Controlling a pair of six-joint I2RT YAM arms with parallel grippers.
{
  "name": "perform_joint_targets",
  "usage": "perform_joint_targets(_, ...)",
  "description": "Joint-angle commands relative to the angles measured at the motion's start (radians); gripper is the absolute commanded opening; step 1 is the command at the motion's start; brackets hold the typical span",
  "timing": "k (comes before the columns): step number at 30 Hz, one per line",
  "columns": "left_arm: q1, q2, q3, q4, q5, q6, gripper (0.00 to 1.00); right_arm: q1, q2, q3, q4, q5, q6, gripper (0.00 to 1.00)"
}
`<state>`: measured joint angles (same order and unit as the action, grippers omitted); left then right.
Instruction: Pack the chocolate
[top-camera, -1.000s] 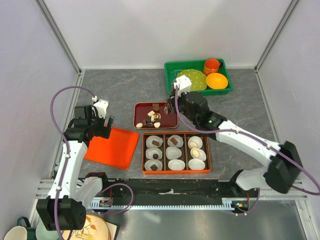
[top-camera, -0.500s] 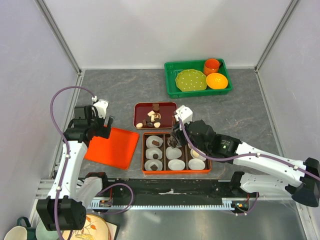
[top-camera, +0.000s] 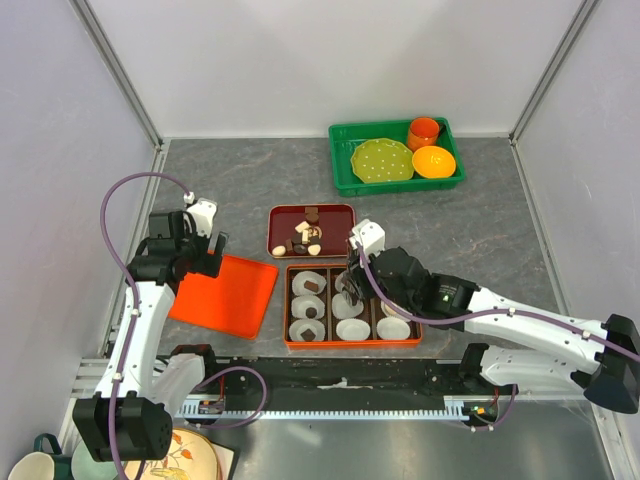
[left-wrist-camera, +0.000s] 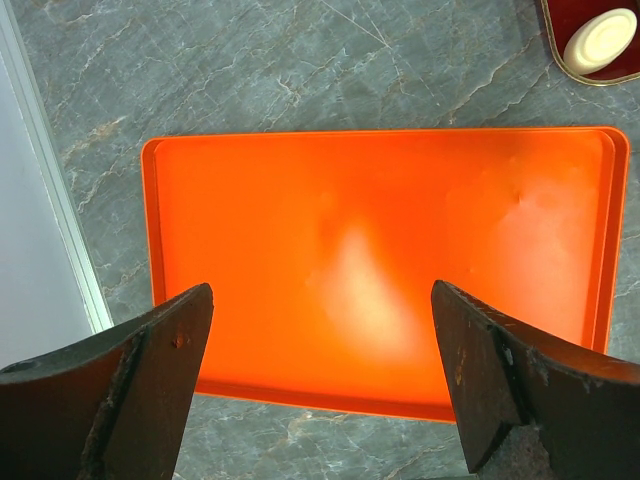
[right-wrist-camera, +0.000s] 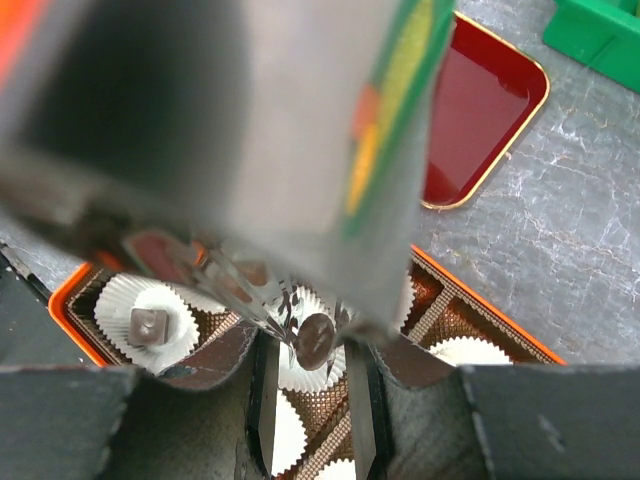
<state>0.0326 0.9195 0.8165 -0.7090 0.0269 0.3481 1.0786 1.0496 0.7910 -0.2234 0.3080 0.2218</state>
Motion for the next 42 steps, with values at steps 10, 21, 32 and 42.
perform_joint_targets(10, 0.006, -0.013, 0.027, 0.003, 0.004, 0.015, 0.97, 0.015, -0.011, 0.019, 0.079, -0.007, 0.024, 0.48)
perform_joint_targets(21, 0.004, -0.021, 0.024, 0.002, 0.002, 0.02, 0.97, 0.015, -0.011, 0.126, 0.065, 0.028, -0.045, 0.35)
perform_joint_targets(32, 0.006, -0.025, 0.03, -0.003, 0.005, 0.014, 0.97, -0.044, 0.275, 0.358, 0.274, 0.085, -0.196, 0.16)
perform_joint_targets(42, 0.006, -0.018, 0.029, 0.002, -0.001, 0.025, 0.97, -0.206, 0.578, 0.471, 0.43, 0.003, -0.168, 0.19)
